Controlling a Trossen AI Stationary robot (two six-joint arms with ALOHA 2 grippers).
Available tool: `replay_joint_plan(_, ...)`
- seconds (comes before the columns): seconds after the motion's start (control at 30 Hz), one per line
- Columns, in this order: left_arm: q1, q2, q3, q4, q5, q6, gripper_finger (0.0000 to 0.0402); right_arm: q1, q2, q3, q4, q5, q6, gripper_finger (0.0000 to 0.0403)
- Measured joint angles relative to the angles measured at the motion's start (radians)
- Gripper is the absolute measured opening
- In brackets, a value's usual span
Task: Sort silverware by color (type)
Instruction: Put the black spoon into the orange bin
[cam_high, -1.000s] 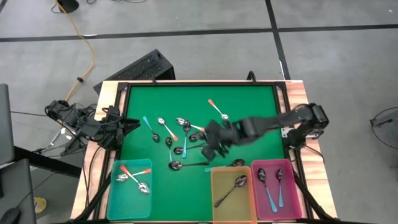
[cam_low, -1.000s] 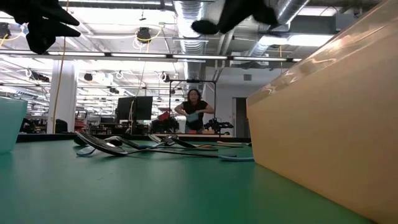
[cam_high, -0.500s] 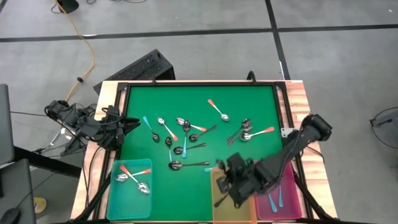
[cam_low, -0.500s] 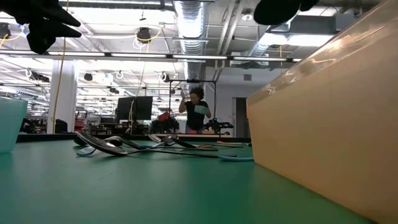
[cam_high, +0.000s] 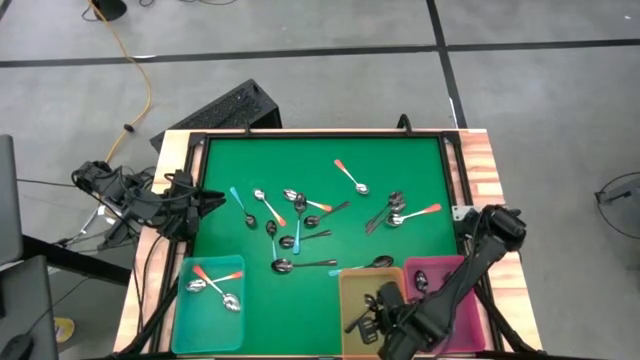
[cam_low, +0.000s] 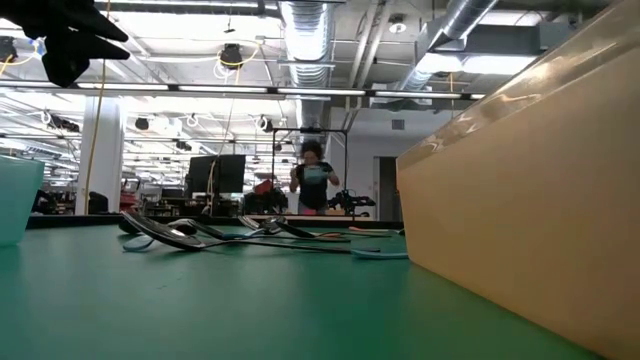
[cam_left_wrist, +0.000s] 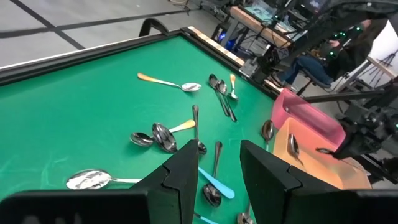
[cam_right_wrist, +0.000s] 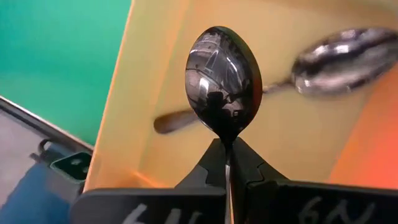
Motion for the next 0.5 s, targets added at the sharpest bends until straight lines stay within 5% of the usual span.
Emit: replay_joint_plan(0.5, 0.000, 0.000, 0.000, -0.012, 0.008, 0.009, 0.0105, -0.023, 0.014, 0.002, -0.002, -0.068, -0.093, 0.0007)
